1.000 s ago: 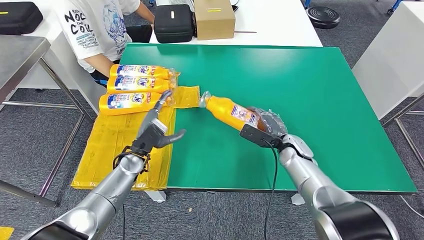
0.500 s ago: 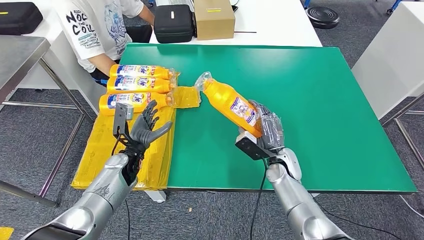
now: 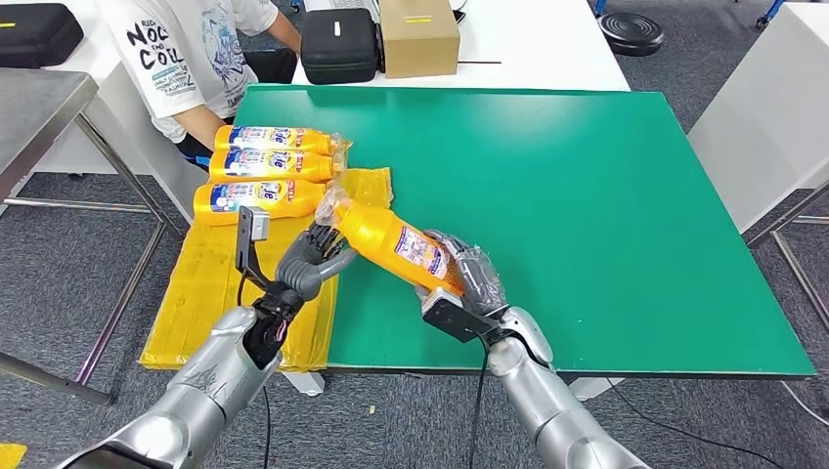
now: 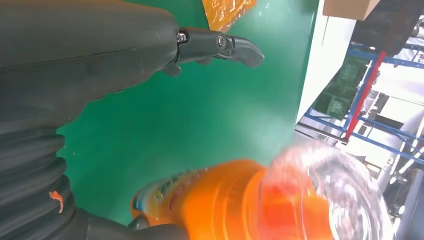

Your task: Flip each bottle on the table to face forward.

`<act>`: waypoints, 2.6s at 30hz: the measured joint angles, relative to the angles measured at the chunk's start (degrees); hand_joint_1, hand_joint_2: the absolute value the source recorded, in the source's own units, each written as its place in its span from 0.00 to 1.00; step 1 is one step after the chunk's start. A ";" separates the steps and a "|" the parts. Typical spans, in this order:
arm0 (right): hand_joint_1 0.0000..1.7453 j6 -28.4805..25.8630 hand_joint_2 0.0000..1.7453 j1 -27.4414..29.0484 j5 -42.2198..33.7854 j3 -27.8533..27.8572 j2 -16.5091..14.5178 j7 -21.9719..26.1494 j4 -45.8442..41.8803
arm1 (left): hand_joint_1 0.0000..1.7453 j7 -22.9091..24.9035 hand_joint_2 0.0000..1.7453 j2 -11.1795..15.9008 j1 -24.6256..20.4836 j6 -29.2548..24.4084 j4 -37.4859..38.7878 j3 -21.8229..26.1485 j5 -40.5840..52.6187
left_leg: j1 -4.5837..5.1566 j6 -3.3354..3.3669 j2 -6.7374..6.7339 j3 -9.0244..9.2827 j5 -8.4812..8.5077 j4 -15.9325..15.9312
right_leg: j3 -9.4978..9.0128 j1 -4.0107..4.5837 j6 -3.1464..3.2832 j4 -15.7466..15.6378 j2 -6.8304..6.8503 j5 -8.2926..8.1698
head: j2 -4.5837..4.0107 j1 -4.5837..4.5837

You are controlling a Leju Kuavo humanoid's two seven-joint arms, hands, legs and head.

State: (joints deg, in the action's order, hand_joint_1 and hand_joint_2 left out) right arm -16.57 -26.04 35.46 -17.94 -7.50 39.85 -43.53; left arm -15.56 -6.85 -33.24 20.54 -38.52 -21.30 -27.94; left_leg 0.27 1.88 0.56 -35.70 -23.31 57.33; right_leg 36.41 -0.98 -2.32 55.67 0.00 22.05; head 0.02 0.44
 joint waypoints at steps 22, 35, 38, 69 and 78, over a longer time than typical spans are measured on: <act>1.00 4.38 1.00 -0.69 -17.34 -4.25 -3.09 0.49 3.48 | 0.00 -5.97 1.00 0.14 6.54 5.23 -14.83 -4.68 -2.18 | 0.01 -0.01 0.00 -0.07 -0.01 0.01 | 0.09 -0.01 -0.01 0.00 0.00 -0.01 | 0.00 0.00; 1.00 4.63 1.00 -0.62 -19.38 -5.39 -3.00 0.61 0.95 | 0.00 -5.99 1.00 0.25 7.06 6.29 -16.12 -5.31 -0.26 | 0.01 -0.01 0.00 -0.07 -0.01 0.00 | 0.09 0.00 -0.01 0.00 0.00 0.00 | 0.00 0.00; 1.00 5.38 1.00 -0.63 -18.64 -5.67 -3.17 0.57 0.86 | 0.00 -5.65 1.00 0.25 7.03 6.13 -16.12 -5.33 0.19 | 0.01 -0.01 0.00 -0.07 -0.01 0.01 | 0.09 0.00 -0.01 0.00 0.00 -0.01 | 0.00 -0.01; 1.00 10.86 1.00 -4.91 -8.94 -12.65 -7.91 -0.11 10.80 | 0.00 -6.40 1.00 -0.24 7.28 -2.06 -10.34 -4.97 0.35 | 0.00 -0.02 -0.09 -0.10 0.00 0.01 | 0.19 0.01 0.00 0.00 -0.03 0.00 | 0.00 0.01; 1.00 11.57 1.00 -5.03 -7.62 -12.61 -7.93 -0.34 11.94 | 0.00 -8.24 1.00 -0.30 8.11 -5.51 -11.32 -4.76 -1.85 | 0.00 -0.02 -0.07 -0.10 0.00 0.01 | 0.19 0.00 0.00 -0.01 -0.03 0.00 | 0.00 0.01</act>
State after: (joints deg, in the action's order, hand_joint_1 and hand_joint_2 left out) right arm -5.01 -31.07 27.84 -30.55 -15.43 39.50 -31.59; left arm -23.80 -7.14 -25.13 15.03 -49.83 -26.05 -29.79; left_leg 0.27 1.86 0.49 -35.80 -23.31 57.34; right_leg 36.60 -0.98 -2.31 55.67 -0.04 22.05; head 0.02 0.44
